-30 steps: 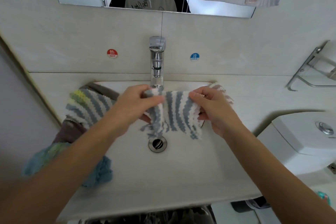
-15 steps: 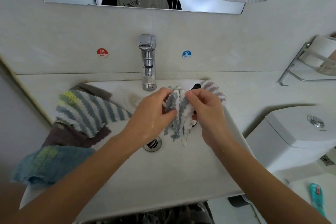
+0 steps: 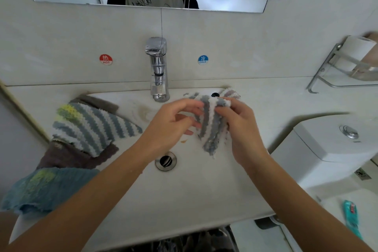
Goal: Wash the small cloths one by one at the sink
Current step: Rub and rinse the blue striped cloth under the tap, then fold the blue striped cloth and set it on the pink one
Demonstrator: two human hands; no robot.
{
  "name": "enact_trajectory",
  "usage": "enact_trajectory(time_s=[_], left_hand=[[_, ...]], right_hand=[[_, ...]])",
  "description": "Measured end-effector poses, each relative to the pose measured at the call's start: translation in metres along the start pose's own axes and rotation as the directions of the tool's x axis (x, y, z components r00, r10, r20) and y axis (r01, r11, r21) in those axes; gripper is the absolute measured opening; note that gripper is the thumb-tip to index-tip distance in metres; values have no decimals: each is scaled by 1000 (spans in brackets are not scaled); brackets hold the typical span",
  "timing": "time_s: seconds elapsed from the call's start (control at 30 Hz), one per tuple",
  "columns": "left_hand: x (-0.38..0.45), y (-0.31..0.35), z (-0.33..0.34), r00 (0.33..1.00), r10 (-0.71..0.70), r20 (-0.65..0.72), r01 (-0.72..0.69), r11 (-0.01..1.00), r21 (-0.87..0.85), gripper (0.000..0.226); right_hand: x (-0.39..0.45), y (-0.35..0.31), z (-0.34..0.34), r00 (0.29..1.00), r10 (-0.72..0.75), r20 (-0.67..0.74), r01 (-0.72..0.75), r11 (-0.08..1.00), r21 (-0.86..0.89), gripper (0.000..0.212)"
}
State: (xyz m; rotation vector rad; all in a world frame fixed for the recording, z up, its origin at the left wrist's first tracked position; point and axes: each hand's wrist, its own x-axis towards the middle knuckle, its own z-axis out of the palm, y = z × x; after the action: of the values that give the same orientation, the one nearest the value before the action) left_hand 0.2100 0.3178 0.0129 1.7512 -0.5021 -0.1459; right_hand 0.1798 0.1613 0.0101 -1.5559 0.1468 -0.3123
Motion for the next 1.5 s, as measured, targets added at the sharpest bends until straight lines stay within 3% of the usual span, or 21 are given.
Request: enact_trajectory(time_s=[0.07, 0.13, 0.2, 0.27, 0.33, 0.37, 0.43, 0.53, 0.63, 0.8, 0.97, 1.07, 1.17, 1.33, 1.5], left_hand=[[3, -5, 2, 985, 12, -174, -9, 1000, 15, 30], [3, -9, 6, 965, 15, -261, 2, 998, 66, 31], [1, -11, 12, 976, -63, -208, 62, 998, -14, 32], [-1, -10, 17, 979, -156, -129, 135, 978, -159, 18], [-3, -8, 23, 973, -169, -159, 133, 968, -210, 14], [-3, -9, 26, 969, -150, -197, 107, 971, -213, 15], [-4, -10, 34, 965, -104, -242, 63, 983, -173, 16], [-2, -9, 45, 963, -104, -251, 64, 985, -161, 13], [3, -12, 49, 958, -174, -229, 118, 964, -239, 4], [2, -17, 59, 945, -265, -191, 201, 932, -300, 30], [-6, -19, 83, 986, -98, -135, 59, 962, -267, 61], [-3, -22, 101, 997, 28, -73, -38, 990, -136, 59], [11, -27, 114, 998, 65, -26, -65, 998, -19, 45], [44, -30, 129, 990, -138, -17, 138, 990, -2, 35], [71, -26, 144, 981, -175, -80, 178, 983, 34, 55]], right_hand=[[1, -3, -6, 998, 55, 43, -59, 992, 108, 21], [2, -5, -14, 982, 105, 155, -141, 960, 244, 25], [4, -6, -22, 953, 147, 266, -227, 925, 306, 27], [4, -6, -25, 934, 217, 285, -301, 906, 297, 27], [7, 2, -27, 966, 191, 173, -218, 964, 152, 24], [8, 7, -27, 988, 121, 95, -120, 993, -16, 21], [7, 16, -27, 998, 15, 57, 0, 968, -249, 17], [0, 27, -25, 993, 20, 114, 4, 979, -206, 22], [-5, 29, -29, 999, -31, 11, 32, 990, -136, 39], [-3, 37, -50, 993, -120, -13, 115, 973, -201, 51], [5, 43, -75, 986, -150, -68, 119, 934, -338, 42], [11, 42, -94, 992, -104, -76, 77, 954, -291, 43], [19, 42, -109, 992, -48, -116, 15, 962, -272, 37], [42, 45, -124, 991, -27, -129, -1, 977, -212, 19], [81, 42, -129, 1000, -27, -6, 24, 951, -309, 31]])
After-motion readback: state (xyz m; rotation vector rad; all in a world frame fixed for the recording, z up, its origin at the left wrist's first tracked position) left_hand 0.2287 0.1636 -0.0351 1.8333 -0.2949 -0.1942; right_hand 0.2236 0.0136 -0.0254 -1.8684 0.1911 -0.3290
